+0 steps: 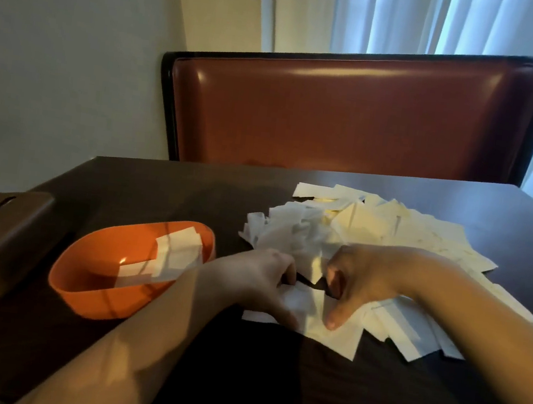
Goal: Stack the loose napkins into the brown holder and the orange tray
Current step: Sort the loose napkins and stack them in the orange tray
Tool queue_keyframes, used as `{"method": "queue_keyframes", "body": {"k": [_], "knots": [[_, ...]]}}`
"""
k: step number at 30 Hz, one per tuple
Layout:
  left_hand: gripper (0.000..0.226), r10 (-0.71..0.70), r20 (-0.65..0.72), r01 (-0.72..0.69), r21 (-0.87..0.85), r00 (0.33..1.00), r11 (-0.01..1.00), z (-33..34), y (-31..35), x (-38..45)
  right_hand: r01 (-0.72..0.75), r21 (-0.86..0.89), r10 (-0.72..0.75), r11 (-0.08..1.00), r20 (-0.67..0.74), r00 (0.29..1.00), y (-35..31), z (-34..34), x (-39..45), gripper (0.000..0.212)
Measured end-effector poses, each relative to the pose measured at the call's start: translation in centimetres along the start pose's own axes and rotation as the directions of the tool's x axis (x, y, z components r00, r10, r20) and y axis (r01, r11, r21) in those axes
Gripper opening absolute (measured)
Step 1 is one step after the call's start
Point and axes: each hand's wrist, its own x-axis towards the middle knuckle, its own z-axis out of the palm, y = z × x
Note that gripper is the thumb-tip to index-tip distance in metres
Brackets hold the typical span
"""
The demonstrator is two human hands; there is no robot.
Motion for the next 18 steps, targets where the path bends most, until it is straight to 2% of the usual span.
{"method": "queue_keyframes", "body": {"k": [4, 6, 8, 10, 12, 13, 14, 15, 18], "knots": [[0.05, -0.025, 0.132, 0.034, -0.066, 0.991, 0.997, -0.3, 0.0, 1.1, 0.117, 0.055, -0.119, 0.992, 0.035, 0.992, 1.1, 1.3, 0.1, 0.042], [0.038, 0.022, 0.176, 0.005, -0.152, 0.984, 0.988, -0.5, -0.1, 1.6, 0.149, 0.06, -0.149, 0.987, 0.006, 0.989, 1.4, 1.4, -0.1, 0.029], [0.028, 0.06, 0.095, -0.034, -0.253, 0.994, 0.967, -0.3, -0.2, 2.0, 0.18, 0.201, -0.161, 0.963, -0.108, 0.981, 1.8, 1.5, -0.3, 0.012], [0.016, 0.026, -0.089, -0.057, -0.369, 0.996, 0.927, -0.1, -0.2, 2.3, 0.339, 0.388, -0.202, 0.857, -0.351, 0.914, 2.5, 1.5, -0.1, 0.018], [0.009, -0.06, -0.278, -0.096, -0.513, 0.959, 0.853, 0.2, -0.1, 2.8, 0.453, 0.496, -0.057, 0.741, -0.626, 0.778, 3.0, 1.6, 0.5, 0.012], [0.006, -0.098, -0.359, -0.137, -0.575, 0.928, 0.806, 0.2, 0.1, 3.1, 0.47, 0.569, 0.074, 0.675, -0.686, 0.724, 3.2, 1.5, 0.8, 0.014], [0.004, -0.129, -0.412, -0.181, -0.633, 0.902, 0.753, 0.3, 0.3, 3.4, 0.469, 0.649, 0.196, 0.599, -0.687, 0.699, 3.3, 1.5, 1.1, 0.015], [0.004, -0.148, -0.441, -0.224, -0.682, 0.885, 0.697, 0.4, 0.6, 3.6, 0.454, 0.722, 0.278, 0.523, -0.648, 0.709, 3.2, 1.6, 1.4, 0.015], [0.007, -0.137, -0.464, -0.319, -0.765, 0.875, 0.56, 0.6, 1.7, 4.3, 0.469, 0.821, 0.378, 0.326, -0.568, 0.731, 3.3, 2.0, 1.7, 0.018]]}}
